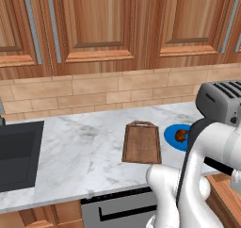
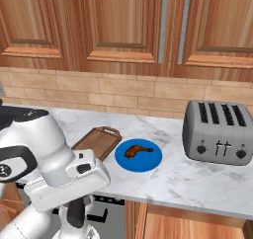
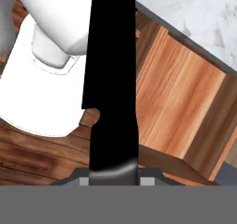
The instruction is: Pick up the knife from the drawer and place it on the cutting board. Then place the meat from the plate to the cutting board.
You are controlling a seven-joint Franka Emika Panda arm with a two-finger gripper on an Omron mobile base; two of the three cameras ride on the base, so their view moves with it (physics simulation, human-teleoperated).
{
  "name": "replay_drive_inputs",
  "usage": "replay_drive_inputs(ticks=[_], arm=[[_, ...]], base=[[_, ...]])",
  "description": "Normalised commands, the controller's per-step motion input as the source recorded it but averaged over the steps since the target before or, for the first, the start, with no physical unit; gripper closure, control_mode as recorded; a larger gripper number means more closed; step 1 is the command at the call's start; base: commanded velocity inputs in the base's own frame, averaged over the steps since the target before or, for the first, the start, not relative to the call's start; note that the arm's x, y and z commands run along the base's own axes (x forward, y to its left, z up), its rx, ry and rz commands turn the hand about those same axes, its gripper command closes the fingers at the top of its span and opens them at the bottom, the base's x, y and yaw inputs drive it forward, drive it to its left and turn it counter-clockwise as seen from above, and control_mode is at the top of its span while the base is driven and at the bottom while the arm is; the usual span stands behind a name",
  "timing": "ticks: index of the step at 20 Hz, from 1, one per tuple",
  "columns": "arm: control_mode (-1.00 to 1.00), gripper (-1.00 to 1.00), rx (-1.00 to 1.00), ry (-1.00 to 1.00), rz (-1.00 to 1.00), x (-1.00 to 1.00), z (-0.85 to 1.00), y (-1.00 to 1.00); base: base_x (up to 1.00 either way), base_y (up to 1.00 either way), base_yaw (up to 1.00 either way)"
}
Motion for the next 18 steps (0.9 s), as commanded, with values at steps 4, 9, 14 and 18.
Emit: replay_drive_inputs(ticks=[4,9,14,18], arm=[[-1.00,1.00,-0.05,0.02,0.08,0.32,0.11,0.67],[-1.00,1.00,-0.02,0.03,0.07,0.23,0.00,0.58],[-1.00,1.00,0.00,0.05,0.03,0.09,-0.03,0.09],[-1.00,1.00,0.00,0.02,0.00,0.10,-0.02,0.12]], base=[[0.00,0.00,0.00],[0.00,0.00,0.00],[0.00,0.00,0.00],[0.00,0.00,0.00]])
